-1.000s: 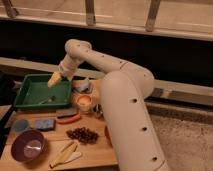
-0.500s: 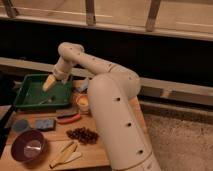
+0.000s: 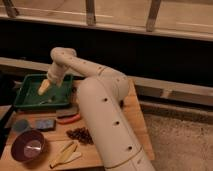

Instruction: Place fork in plastic cup

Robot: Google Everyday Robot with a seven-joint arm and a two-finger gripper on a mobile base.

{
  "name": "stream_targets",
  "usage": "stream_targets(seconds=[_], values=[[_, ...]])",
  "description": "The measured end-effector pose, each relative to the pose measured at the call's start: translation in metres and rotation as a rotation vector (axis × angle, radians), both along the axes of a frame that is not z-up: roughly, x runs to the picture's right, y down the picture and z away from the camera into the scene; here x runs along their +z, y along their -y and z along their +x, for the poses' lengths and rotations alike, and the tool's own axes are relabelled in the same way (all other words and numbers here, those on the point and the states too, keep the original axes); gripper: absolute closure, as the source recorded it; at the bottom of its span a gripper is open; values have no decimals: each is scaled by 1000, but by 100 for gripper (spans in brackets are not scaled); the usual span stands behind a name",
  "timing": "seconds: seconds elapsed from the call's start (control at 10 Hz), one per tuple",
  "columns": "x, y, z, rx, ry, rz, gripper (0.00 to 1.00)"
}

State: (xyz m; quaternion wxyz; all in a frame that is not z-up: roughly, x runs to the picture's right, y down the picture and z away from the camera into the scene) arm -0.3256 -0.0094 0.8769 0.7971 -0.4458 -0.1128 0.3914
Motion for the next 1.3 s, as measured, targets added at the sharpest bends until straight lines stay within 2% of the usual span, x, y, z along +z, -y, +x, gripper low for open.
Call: stream_targets(seconds=[0.5, 0.7, 0.9, 1.1, 1.3], values=[[0, -1, -2, 4, 7, 12, 20], [6, -8, 2, -7, -36, 19, 20], [15, -17, 1, -38, -100, 46, 20], [18, -16, 4, -33, -116, 44, 20], [27, -19, 5, -3, -114, 19, 20]])
